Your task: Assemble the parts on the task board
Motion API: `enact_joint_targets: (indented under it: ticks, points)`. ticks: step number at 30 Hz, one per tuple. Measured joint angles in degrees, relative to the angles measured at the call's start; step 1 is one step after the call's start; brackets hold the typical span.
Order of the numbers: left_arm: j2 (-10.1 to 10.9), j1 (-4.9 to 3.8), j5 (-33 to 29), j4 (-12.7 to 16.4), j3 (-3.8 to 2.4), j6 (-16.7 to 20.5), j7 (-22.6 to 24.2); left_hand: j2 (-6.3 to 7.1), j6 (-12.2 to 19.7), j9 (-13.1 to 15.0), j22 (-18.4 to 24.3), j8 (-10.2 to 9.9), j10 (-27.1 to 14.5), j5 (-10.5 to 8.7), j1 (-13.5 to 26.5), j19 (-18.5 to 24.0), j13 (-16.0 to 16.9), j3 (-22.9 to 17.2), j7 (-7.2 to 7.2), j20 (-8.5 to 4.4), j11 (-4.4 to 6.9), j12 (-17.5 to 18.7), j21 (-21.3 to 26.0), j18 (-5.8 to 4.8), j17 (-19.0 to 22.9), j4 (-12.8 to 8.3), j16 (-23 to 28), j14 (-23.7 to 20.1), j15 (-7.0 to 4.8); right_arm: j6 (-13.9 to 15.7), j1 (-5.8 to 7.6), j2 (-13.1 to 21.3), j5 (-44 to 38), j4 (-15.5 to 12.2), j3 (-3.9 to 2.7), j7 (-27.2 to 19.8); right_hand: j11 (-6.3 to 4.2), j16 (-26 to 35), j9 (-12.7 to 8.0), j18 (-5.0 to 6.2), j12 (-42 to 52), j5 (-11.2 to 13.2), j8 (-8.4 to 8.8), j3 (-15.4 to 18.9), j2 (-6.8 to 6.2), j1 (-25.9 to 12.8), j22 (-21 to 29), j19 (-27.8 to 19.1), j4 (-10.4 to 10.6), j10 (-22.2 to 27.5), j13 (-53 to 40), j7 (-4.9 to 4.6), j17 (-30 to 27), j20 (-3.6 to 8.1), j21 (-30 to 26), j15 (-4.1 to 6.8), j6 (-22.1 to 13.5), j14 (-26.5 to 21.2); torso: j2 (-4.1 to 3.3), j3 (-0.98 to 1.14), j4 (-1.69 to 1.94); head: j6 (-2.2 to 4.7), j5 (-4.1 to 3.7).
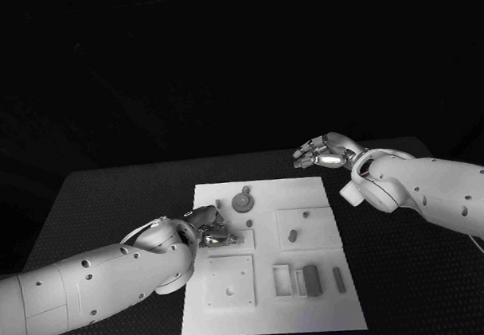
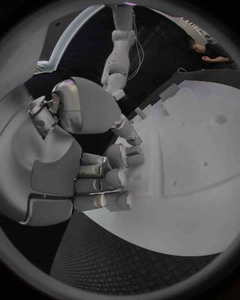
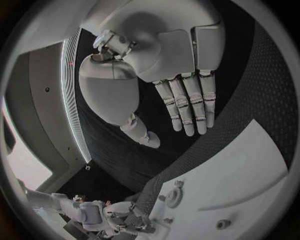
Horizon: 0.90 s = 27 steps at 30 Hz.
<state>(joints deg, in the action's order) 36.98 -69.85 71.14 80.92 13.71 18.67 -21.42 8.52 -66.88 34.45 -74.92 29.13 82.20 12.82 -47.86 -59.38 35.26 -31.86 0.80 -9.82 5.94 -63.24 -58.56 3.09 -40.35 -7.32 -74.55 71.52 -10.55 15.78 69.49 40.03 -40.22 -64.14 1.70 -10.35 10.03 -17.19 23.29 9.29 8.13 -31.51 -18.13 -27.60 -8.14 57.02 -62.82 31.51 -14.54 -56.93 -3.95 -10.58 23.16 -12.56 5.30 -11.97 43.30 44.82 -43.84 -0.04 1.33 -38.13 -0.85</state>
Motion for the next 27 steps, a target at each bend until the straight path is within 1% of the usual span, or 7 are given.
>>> enact_joint_targets:
  ticks: [2,3,4,6,9,15,27]
  points:
    - [0.0,0.0,-0.1,0.0,-0.01,0.0,0.0,-0.19,-0.3,0.0,0.0,0.0,0.0,0.14,0.5,0.0,0.0,0.1,-0.32,0.0,0.0,-0.1,0.0,0.0,0.0,0.6,0.0,0.0,0.0,0.0,0.0,0.0,0.0,0.0,0.0,0.0,0.0,0.0,0.0,0.0,0.0,0.0,0.0,0.0,0.0,0.0,0.0,0.0,0.0,0.0,0.0,0.0,0.0,0.0,0.0,0.0,0.0,0.0,0.01,0.0,0.0,0.0,-0.01]
    - [0.0,0.0,-0.1,0.0,-0.01,0.0,0.0,-0.32,-2.5,0.0,0.0,0.1,-0.8,0.46,1.1,0.0,0.0,0.2,-1.68,0.0,0.49,-0.2,0.0,0.0,0.0,1.1,0.0,0.0,0.0,0.0,0.0,0.0,0.0,0.0,0.0,0.0,0.0,0.0,0.0,0.0,0.0,0.0,0.0,0.0,0.0,0.0,0.0,0.0,0.0,0.0,0.0,0.0,0.0,0.0,0.0,0.0,0.0,0.0,0.01,0.0,0.0,-0.01,-0.01]
    - [0.0,0.0,-0.1,0.0,-0.02,0.0,0.0,-0.66,-3.4,-0.1,0.0,0.1,-2.1,0.89,1.4,0.0,0.0,0.3,-2.05,0.0,1.29,-0.3,0.0,0.0,0.0,1.4,0.0,0.0,0.0,0.0,0.0,0.0,0.0,0.0,0.0,0.0,0.0,0.0,0.0,0.0,0.0,0.0,0.0,0.0,0.0,0.0,0.0,0.0,0.0,0.0,0.0,0.0,-0.1,0.0,0.0,0.0,0.0,0.0,0.02,0.0,0.0,-0.01,-0.01]
    - [0.0,0.0,-0.2,-0.1,-0.02,0.0,0.0,-0.68,-3.3,-0.1,0.0,0.1,-2.3,1.11,1.7,0.0,0.0,0.4,-2.32,0.0,1.67,-0.3,0.0,0.0,0.0,1.6,0.0,0.0,0.0,0.0,0.0,0.0,0.0,0.0,0.0,0.0,0.0,0.0,0.0,0.0,0.0,0.0,0.0,0.0,0.0,0.0,0.0,0.0,0.0,0.0,0.0,0.0,-0.1,0.0,0.0,0.0,0.0,0.0,0.02,0.0,-0.01,-0.02,-0.01]
    - [0.0,0.0,-0.3,-0.1,-0.07,0.0,0.0,-1.41,-3.3,-0.2,0.0,0.1,-2.4,1.55,2.9,0.0,0.0,0.6,-2.35,0.0,1.83,-0.3,0.0,0.0,0.0,2.6,-0.2,-0.2,-0.18,0.0,0.0,0.0,0.0,0.0,0.0,0.0,0.0,0.0,0.0,0.0,0.0,0.0,0.0,0.0,0.0,0.0,-0.1,0.0,0.0,0.0,0.0,0.0,-0.1,0.0,0.0,0.0,0.0,0.0,0.02,0.0,-0.01,-0.02,-0.01]
    - [0.1,0.0,-0.5,-0.1,-0.12,0.0,0.1,-1.85,-3.3,-0.2,0.0,0.1,-2.5,1.55,3.4,0.0,0.0,0.8,-2.36,0.0,1.84,-0.3,0.0,0.0,0.0,2.8,-0.2,-0.2,-0.18,0.0,0.0,0.0,0.0,0.0,0.0,0.0,0.0,0.0,0.0,0.01,0.0,0.0,0.0,0.0,0.0,0.0,-0.1,0.0,0.0,0.0,0.0,0.01,-0.1,0.0,0.0,0.0,0.0,0.0,0.01,-0.01,-0.01,0.02,-0.09]
    - [0.1,0.0,-1.0,-0.5,-0.24,-0.1,0.2,-0.82,-3.3,-0.2,0.0,0.1,-2.5,1.52,4.4,0.0,0.0,0.6,-2.38,0.0,1.83,-0.5,0.0,0.0,0.0,3.9,-0.2,-0.2,-0.18,0.0,0.0,0.0,0.0,0.0,0.0,0.1,0.0,0.0,-0.1,0.0,0.0,0.0,0.0,0.0,0.0,0.0,-0.1,0.0,0.0,0.0,0.0,0.01,-0.1,0.0,0.0,0.0,0.0,0.0,0.01,0.0,-0.01,0.01,-0.14]
